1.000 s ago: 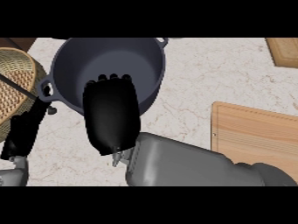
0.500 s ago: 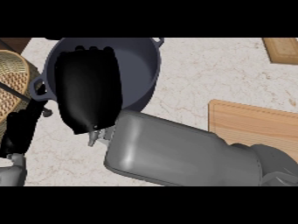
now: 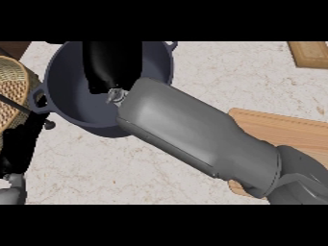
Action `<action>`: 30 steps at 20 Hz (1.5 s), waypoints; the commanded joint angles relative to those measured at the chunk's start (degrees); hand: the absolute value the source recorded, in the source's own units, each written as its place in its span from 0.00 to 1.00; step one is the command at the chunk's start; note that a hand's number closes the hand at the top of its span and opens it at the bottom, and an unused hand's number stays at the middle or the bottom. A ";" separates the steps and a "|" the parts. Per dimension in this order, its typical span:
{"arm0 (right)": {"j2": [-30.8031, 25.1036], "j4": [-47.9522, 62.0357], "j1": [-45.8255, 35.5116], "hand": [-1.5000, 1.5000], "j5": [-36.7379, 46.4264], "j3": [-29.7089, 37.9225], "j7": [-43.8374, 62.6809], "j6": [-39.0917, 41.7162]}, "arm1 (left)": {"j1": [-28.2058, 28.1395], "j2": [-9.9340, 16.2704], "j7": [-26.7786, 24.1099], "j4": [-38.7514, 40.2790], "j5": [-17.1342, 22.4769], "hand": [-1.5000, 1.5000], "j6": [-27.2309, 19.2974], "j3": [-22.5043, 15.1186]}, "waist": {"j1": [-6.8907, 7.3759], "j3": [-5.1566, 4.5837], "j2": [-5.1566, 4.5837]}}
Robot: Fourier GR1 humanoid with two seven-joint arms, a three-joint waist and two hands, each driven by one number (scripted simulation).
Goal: Pick the cupcake from the cutting board and place it in the pot
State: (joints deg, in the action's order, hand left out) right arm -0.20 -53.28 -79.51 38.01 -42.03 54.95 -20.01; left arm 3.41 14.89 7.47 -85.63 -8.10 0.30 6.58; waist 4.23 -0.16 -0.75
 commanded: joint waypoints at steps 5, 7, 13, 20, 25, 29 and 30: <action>0.20 18.42 -2.51 1.00 -6.76 4.82 -15.09 -6.42 | 0.08 0.83 -0.64 0.45 1.18 0.50 1.17 1.40 | 0.33 0.01 -0.61; 0.20 20.98 -2.10 1.00 -7.10 1.31 -14.45 -7.39 | 2.06 -0.50 1.77 -1.12 -0.53 0.50 0.19 -0.98 | 1.47 0.00 -0.77; 0.20 27.78 -1.30 1.00 -10.87 5.54 -22.36 -9.83 | 3.37 -1.43 1.80 -0.52 -0.74 0.50 -0.14 -1.54 | 2.21 0.04 -1.50; 0.20 31.75 0.09 0.00 -17.87 11.20 -30.24 -10.56 | 2.40 -1.17 -0.35 -0.63 -1.06 0.50 0.32 -1.74 | 3.54 0.07 -1.99; 0.20 31.85 0.81 0.00 -21.07 12.09 -35.22 -12.22 | 2.73 -0.32 1.02 -2.16 -0.37 0.50 1.74 -1.70 | 3.86 0.09 -1.53; 0.20 27.14 1.14 0.00 -24.96 17.51 -43.44 -21.36 | 2.18 -1.34 0.76 -0.77 -1.36 0.50 0.28 -1.92 | 2.90 0.24 -1.68; 0.20 26.00 1.81 0.00 -25.95 18.47 -45.30 -23.86 | 1.30 -1.81 -0.34 -1.39 -1.40 0.50 0.50 -2.63 | 3.53 0.25 -1.76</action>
State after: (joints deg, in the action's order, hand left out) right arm -0.01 -24.11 -78.87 15.51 -27.35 16.18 -37.34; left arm 5.68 13.73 7.65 -86.64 -9.13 1.13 4.52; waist 7.81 -0.02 -2.52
